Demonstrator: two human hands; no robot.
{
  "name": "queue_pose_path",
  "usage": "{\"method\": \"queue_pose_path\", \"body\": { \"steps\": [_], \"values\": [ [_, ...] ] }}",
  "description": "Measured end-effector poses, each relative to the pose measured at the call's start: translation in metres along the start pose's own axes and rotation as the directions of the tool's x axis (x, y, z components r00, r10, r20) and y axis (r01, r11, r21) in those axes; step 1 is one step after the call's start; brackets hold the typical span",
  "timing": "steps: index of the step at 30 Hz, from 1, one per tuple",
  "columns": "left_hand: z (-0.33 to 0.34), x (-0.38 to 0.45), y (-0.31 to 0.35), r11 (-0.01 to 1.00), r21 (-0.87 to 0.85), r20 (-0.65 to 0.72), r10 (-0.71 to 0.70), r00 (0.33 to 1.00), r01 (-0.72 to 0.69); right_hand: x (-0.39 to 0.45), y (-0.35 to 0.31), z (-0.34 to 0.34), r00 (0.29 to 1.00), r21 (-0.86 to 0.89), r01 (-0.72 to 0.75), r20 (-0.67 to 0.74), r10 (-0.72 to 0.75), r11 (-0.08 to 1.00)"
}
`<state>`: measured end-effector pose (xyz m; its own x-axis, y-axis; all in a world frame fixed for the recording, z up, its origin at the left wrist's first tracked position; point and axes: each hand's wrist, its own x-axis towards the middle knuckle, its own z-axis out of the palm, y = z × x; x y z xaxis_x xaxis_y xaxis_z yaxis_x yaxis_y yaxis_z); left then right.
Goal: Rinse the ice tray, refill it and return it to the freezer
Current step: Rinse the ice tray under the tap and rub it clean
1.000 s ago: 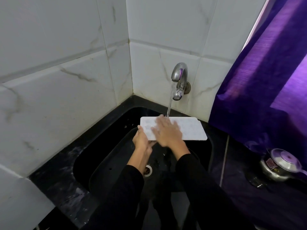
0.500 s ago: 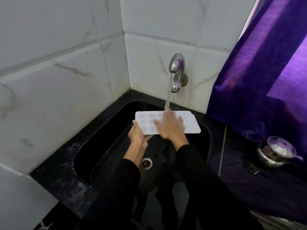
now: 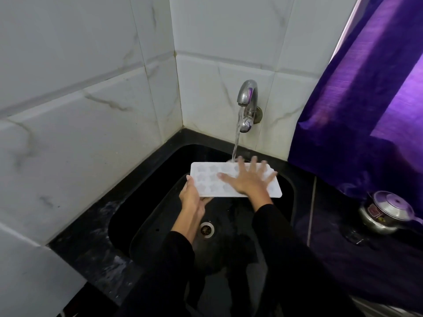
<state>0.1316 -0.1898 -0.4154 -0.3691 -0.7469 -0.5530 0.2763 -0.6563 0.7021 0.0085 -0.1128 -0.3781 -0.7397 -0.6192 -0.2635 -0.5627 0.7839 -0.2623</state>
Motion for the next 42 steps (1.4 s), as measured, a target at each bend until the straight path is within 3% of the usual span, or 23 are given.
{"method": "queue_pose_path", "body": {
  "steps": [4,8,11,15,19,21,24,26,28,30,32,35,38,42],
  "values": [
    [-0.01,0.005,-0.005,1.0,-0.008,0.056,-0.01,0.998,0.011,0.002,0.013,-0.027,0.991,0.102,-0.103,0.097,0.093,0.989],
    [-0.012,0.011,-0.012,0.996,-0.035,0.101,-0.083,0.991,0.087,0.002,0.008,-0.026,0.983,0.146,-0.183,-0.005,0.186,0.972],
    [-0.01,0.008,-0.005,0.974,0.013,0.11,-0.226,0.968,0.226,-0.002,0.007,-0.018,0.969,0.164,-0.199,-0.113,0.218,0.966],
    [-0.004,0.002,0.013,0.894,-0.155,0.192,-0.391,0.9,0.421,-0.014,0.018,0.0,0.93,0.079,-0.053,-0.359,0.078,0.995],
    [0.001,0.011,0.021,0.908,-0.089,0.21,-0.385,0.899,0.41,-0.023,0.039,0.024,0.852,0.182,0.13,-0.523,-0.016,0.975],
    [-0.001,0.008,0.016,0.924,-0.053,0.211,-0.361,0.909,0.379,-0.025,0.044,0.025,0.879,0.229,0.077,-0.475,0.043,0.97],
    [-0.01,-0.003,0.007,0.97,0.005,0.273,-0.237,0.932,0.245,-0.025,0.041,0.01,0.953,0.236,-0.084,-0.264,0.147,0.968],
    [0.0,-0.002,0.005,0.971,0.042,0.261,-0.237,0.936,0.234,-0.023,0.033,0.001,0.973,0.292,-0.088,-0.178,0.144,0.952],
    [0.017,0.007,0.004,0.953,-0.021,0.221,-0.29,0.931,0.302,-0.021,0.017,-0.002,0.981,0.386,0.067,-0.195,0.011,0.92],
    [0.03,0.009,0.0,0.966,0.032,0.218,-0.259,0.941,0.258,-0.021,-0.003,0.003,0.957,0.413,0.267,-0.223,-0.187,0.871],
    [0.033,0.013,-0.008,0.972,0.077,0.223,-0.235,0.946,0.223,-0.018,-0.017,0.014,0.915,0.235,0.396,-0.178,-0.361,0.888],
    [0.035,0.013,-0.008,0.98,0.077,0.219,-0.198,0.955,0.185,-0.008,-0.012,0.024,0.9,-0.048,0.419,-0.111,-0.422,0.907],
    [0.029,0.022,0.002,0.989,-0.01,0.231,-0.14,0.963,0.146,0.006,0.014,0.016,0.937,-0.119,0.306,-0.137,-0.321,0.945],
    [0.019,0.026,0.009,0.991,-0.024,0.215,-0.121,0.969,0.129,0.015,0.042,0.006,0.997,-0.071,-0.043,-0.074,0.038,0.997]
  ]
}}
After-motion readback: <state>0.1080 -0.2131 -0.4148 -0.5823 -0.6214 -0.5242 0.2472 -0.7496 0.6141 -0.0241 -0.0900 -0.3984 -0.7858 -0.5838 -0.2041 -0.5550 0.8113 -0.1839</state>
